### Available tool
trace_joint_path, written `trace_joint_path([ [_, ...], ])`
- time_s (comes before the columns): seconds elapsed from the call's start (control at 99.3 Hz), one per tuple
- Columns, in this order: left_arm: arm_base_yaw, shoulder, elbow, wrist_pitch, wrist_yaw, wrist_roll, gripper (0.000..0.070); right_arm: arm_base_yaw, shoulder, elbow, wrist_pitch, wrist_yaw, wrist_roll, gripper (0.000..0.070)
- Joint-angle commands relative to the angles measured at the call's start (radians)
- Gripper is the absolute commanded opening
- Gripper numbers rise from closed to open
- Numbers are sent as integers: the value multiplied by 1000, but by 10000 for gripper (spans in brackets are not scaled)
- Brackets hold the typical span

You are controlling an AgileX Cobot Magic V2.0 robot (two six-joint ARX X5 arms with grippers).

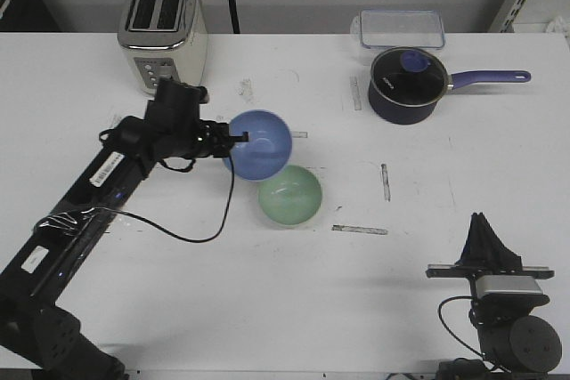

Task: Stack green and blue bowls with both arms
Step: 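Carry the blue bowl with the left gripper over the green bowl and lower it in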

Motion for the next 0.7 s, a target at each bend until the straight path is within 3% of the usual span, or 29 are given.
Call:
trace_joint_path([
  [0.0, -50, 39, 28, 1, 2, -26, 1, 1, -1, 2, 14, -1, -4, 17],
  [0.252, -165, 100, 28, -2, 2, -22, 1, 1, -1, 2, 14, -1, -4, 18],
  [0.685, -196, 193, 27, -25, -8, -22, 3, 1, -1, 2, 14, -1, -4, 18],
])
